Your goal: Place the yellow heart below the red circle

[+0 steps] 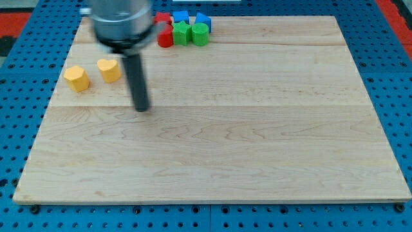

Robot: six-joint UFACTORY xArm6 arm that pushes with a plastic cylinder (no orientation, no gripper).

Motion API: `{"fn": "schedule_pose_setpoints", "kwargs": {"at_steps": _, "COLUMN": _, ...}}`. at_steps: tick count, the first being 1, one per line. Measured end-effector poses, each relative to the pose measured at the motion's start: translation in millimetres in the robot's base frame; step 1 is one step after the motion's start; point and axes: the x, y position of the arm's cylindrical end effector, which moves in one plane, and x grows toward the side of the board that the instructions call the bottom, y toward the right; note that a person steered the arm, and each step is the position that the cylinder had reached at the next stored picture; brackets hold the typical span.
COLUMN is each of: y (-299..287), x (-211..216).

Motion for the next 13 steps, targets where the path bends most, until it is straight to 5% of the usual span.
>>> {"fn": "schedule_pose_setpoints", "kwargs": {"at_steps": 2, "y": -148.0, "x": -8.7}}
{"fn": "schedule_pose_setpoints", "kwargs": {"at_steps": 3, "y": -141.7, "x": -33.8}}
{"fn": "schedule_pose_setpoints", "kwargs": {"at_steps": 6, "y": 22.4, "x": -122.2}}
{"fn": "schedule_pose_setpoints", "kwargs": {"at_steps": 8, "y": -71.2, "x": -104.9}}
{"fn": "schedule_pose_setpoints", "kwargs": {"at_steps": 9, "y": -81.9, "x": -60.8}}
{"fn": "schedule_pose_setpoints", "kwargs": {"at_steps": 10, "y": -26.6, "x": -44.3}}
{"fn": "schedule_pose_setpoints", "kwargs": {"at_steps": 13, "y": 112.9, "x": -118.2}}
